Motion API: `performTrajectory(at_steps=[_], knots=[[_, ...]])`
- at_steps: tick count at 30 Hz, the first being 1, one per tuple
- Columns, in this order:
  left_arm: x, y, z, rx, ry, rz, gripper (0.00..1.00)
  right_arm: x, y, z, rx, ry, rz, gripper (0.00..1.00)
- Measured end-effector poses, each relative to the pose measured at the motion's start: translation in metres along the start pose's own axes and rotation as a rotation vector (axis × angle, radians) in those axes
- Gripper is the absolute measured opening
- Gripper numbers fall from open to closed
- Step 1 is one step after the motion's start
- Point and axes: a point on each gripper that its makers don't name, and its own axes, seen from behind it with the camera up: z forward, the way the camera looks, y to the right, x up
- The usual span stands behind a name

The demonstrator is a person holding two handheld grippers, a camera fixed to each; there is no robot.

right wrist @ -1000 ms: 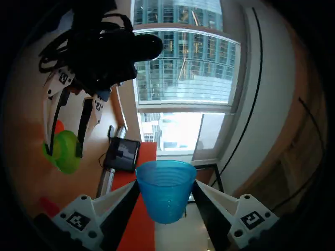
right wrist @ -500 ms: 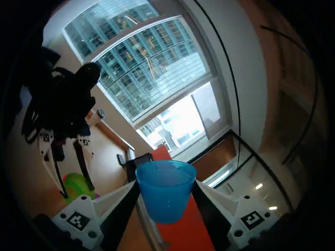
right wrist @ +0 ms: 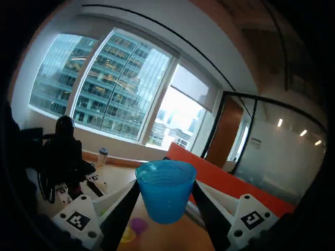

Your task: Pour water

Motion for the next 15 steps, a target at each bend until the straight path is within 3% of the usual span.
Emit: performTrajectory(at_steps=[6, 9, 15], knots=[[0.001, 0.000, 0.000, 0.003, -0.002, 0.004, 0.90, -0.007, 0.007, -0.003, -0.007, -0.004, 0.138, 0.88], [0.000, -0.001, 0.001, 0.003, -0.005, 0.006, 0.90, -0.008, 0.007, -0.006, -0.005, -0.004, 0.167, 0.88], [0.001, -0.001, 0.002, 0.004, -0.005, 0.006, 0.90, -0.014, 0.009, -0.010, -0.019, -0.017, 0.168, 0.88]])
